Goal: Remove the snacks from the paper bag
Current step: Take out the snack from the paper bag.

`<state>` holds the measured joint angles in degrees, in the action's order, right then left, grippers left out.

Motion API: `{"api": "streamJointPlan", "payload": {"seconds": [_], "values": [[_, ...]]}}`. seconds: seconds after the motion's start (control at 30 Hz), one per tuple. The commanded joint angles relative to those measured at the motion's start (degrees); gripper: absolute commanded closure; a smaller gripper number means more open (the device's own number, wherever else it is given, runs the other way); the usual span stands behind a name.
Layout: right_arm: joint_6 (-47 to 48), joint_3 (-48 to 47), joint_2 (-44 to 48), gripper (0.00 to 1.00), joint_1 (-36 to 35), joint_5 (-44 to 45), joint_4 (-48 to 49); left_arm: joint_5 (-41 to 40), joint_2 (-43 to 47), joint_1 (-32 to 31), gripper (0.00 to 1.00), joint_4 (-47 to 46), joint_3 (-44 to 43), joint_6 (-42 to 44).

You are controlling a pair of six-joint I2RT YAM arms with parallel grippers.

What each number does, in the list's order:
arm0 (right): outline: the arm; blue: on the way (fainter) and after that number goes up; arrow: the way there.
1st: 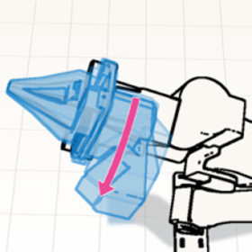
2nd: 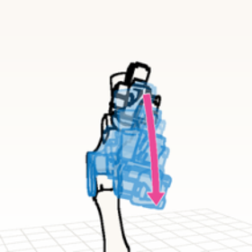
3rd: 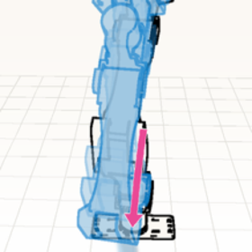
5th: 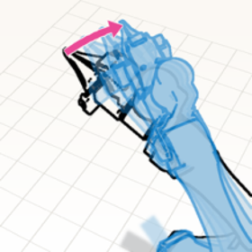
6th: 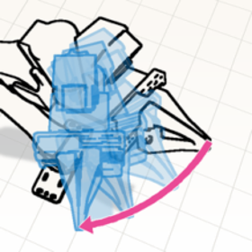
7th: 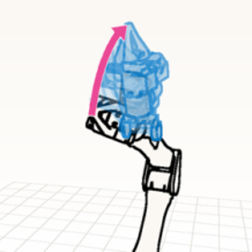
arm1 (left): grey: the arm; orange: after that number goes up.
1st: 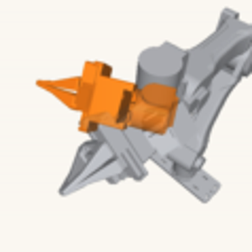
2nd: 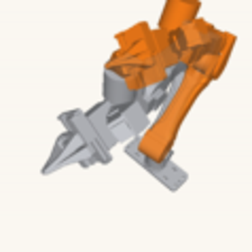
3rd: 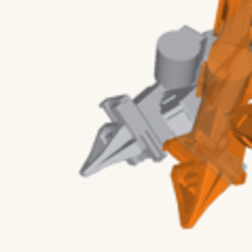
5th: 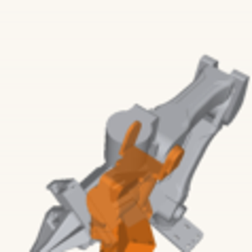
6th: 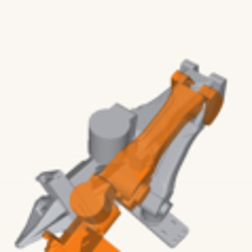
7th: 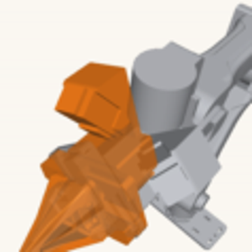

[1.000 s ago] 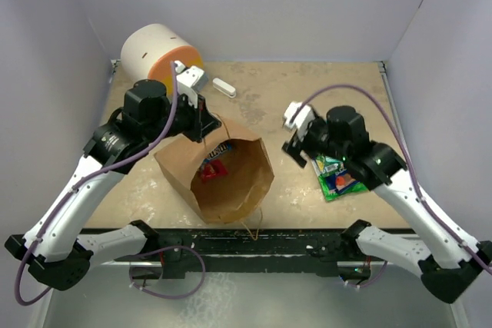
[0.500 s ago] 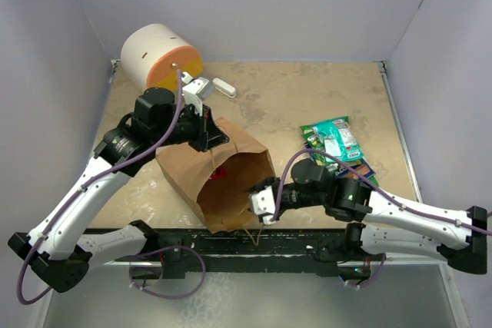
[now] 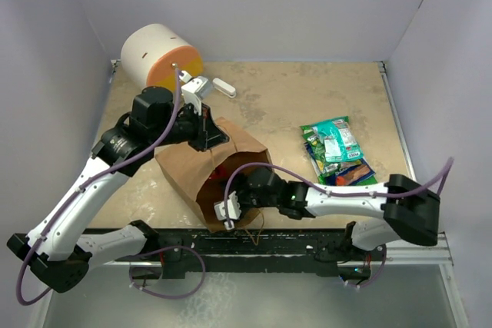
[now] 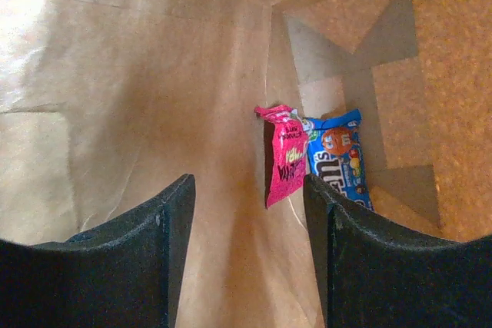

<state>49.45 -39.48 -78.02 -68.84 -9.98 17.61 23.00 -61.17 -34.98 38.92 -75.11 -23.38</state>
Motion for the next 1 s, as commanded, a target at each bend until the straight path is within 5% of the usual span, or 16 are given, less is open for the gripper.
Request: {"api": "streamJointPlan", "payload": {"seconds": [0.0,0.97], "values": [[2.23,-1.53,-4.45,0.38,1.01,-0.69,11.27,1.33,0.63,0.18,1.00,-1.26,-2.88,1.49],[3.63,-14.57,-29.30,0.34,6.37,3.53,20.72,10.74,-2.29,0.22,1.00,-3.66,-7.38,3.51]]}}
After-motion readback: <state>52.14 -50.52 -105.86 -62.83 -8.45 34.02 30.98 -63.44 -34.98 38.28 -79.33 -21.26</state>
